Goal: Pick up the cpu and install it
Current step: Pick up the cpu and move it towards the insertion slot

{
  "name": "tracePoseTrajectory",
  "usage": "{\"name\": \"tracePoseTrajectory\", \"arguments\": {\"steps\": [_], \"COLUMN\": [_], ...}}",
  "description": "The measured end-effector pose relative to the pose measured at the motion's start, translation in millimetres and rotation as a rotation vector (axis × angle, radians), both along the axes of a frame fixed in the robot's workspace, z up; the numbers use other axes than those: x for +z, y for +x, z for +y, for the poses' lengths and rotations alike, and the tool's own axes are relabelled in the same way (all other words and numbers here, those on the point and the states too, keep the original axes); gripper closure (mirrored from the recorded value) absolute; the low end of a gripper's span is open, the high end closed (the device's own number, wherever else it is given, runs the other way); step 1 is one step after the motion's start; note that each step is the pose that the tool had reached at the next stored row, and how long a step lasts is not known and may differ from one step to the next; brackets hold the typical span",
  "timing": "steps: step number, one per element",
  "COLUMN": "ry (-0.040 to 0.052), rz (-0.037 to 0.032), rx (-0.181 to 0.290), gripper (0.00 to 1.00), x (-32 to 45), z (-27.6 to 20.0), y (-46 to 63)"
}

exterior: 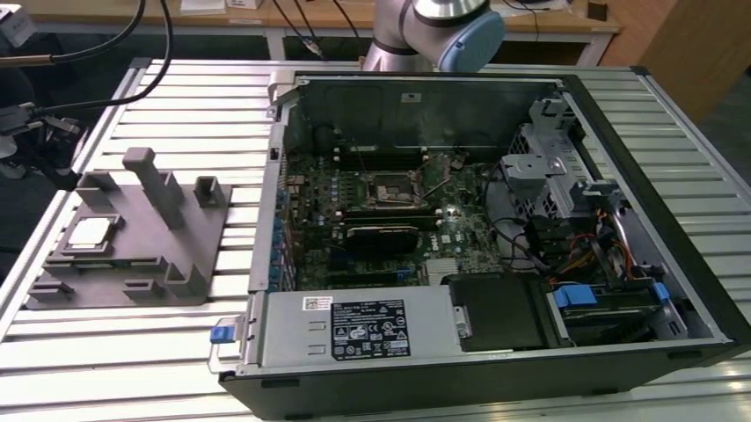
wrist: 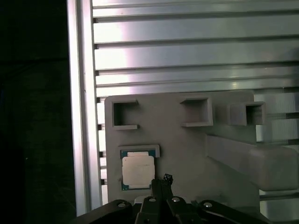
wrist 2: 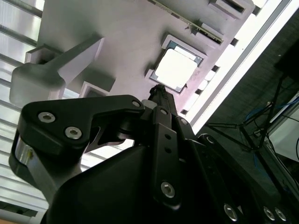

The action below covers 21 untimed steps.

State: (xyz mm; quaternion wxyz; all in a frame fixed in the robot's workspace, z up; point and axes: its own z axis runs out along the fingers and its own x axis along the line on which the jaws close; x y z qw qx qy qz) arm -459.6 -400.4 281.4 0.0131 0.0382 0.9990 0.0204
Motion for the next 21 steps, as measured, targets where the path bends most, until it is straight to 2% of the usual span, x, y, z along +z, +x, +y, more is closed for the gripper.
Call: {"name": "tracePoseTrajectory", "arguments": {"steps": [9,21], "ry": [0.0001,0.0], "rz": [-0.0001,0.0001], "rx": [0.0,0.0], "gripper": [0.89,0.89], "x": [-14.8,-33.3], "z": [-1.2,-8.7], "y": [-3.8,-8.5]}}
